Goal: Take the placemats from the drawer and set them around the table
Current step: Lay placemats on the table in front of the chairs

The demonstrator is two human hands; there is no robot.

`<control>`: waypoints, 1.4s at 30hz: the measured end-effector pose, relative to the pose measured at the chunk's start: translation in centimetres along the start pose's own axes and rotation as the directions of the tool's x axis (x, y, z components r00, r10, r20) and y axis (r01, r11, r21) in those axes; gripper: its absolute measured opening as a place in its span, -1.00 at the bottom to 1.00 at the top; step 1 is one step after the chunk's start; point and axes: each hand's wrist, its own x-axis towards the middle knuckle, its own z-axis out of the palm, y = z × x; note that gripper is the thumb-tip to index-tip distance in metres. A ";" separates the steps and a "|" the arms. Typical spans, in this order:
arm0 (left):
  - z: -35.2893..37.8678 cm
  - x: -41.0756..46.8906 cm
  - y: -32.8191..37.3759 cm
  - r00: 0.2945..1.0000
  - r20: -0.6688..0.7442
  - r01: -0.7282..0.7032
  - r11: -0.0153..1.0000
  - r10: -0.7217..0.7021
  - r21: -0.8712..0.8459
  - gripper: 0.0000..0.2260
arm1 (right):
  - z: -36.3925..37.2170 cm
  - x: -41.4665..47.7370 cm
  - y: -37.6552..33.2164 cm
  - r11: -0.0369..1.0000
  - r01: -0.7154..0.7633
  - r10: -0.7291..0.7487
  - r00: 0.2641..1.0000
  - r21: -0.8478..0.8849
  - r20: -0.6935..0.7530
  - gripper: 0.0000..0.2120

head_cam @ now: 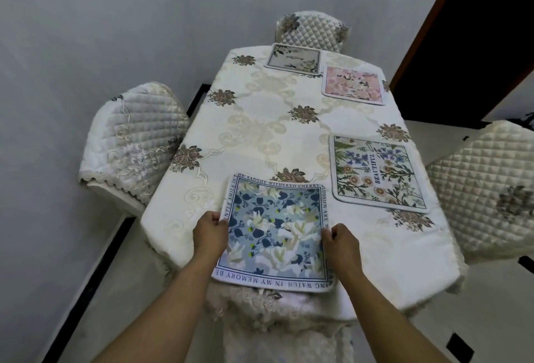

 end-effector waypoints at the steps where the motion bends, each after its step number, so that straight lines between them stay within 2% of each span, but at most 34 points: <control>1: 0.3 0.2 -0.2 1.000 0.013 -0.016 1.000 0.016 0.010 -0.95 | 0.0 0.5 0.3 1.000 0.006 -0.006 1.000 -0.025 -0.012 -0.71; 5: 1.2 0.8 -2.1 0.989 0.040 -0.147 0.979 0.143 0.142 -0.96 | 1.4 1.1 2.5 0.994 -0.017 0.014 0.999 -0.105 -0.029 -0.69; 11: 2.1 1.6 -3.5 0.941 0.062 -0.335 0.890 0.333 0.308 -0.84 | 2.2 0.1 3.1 0.983 -0.070 0.053 0.993 -0.172 -0.101 -0.73; 13: 2.3 1.3 -3.7 0.922 0.052 -0.364 0.816 0.383 0.449 -0.71 | 2.4 -0.6 2.7 0.978 0.001 -0.046 0.977 -0.208 -0.211 -0.81; 15: 3.0 0.4 -3.8 0.905 0.035 -0.380 0.767 0.424 0.516 -0.52 | 3.4 -1.7 1.2 0.944 0.178 -0.253 0.931 -0.277 -0.264 -0.62; 16: 3.7 -0.1 -3.7 0.890 0.058 -0.412 0.741 0.453 0.530 -0.47 | 4.2 -2.2 0.1 0.911 0.286 -0.356 0.909 -0.298 -0.217 -0.53; 18: 5.5 -1.2 -3.7 0.855 0.169 -0.493 0.667 0.490 0.559 -0.44 | 6.5 -3.6 -2.1 0.840 0.448 -0.473 0.881 -0.308 -0.009 -0.43; 20: 7.4 -2.0 -3.9 0.839 0.285 -0.532 0.590 0.463 0.608 -0.45 | 8.8 -4.8 -3.1 0.806 0.510 -0.474 0.860 -0.301 0.189 -0.41; 23: 7.9 -2.2 -5.0 0.822 0.363 -0.557 0.491 0.438 0.669 -0.45 | 9.8 -5.3 -1.7 0.782 0.518 -0.459 0.855 -0.347 0.242 -0.40; 27: 4.8 -1.6 -7.1 0.786 0.407 -0.611 0.486 0.465 0.625 -0.40 | 7.1 -5.0 2.0 0.787 0.453 -0.383 0.891 -0.418 0.244 -0.36; 31: 2.5 -0.6 -7.2 0.824 0.407 -0.566 0.567 0.393 0.598 -0.36 | 4.1 -5.1 3.9 0.798 0.447 -0.364 0.892 -0.405 0.269 -0.31; 34: 4.0 1.5 -4.6 0.842 0.362 -0.539 0.630 0.400 0.560 -0.36 | 4.0 -2.8 1.8 0.819 0.465 -0.383 0.879 -0.336 0.283 -0.30; 37: 7.9 5.0 0.0 0.868 0.273 -0.497 0.704 0.415 0.507 -0.44 | 5.4 2.3 -2.3 0.789 0.516 -0.427 0.850 -0.332 0.307 -0.38; 39: 10.8 7.3 3.0 0.867 0.267 -0.496 0.682 0.421 0.538 -0.48 | 6.5 6.0 -5.0 0.776 0.533 -0.421 0.836 -0.337 0.352 -0.40; 42: 14.4 9.2 4.9 0.835 0.365 -0.550 0.582 0.412 0.599 -0.47 | 7.8 10.0 -6.7 0.768 0.530 -0.371 0.825 -0.358 0.426 -0.41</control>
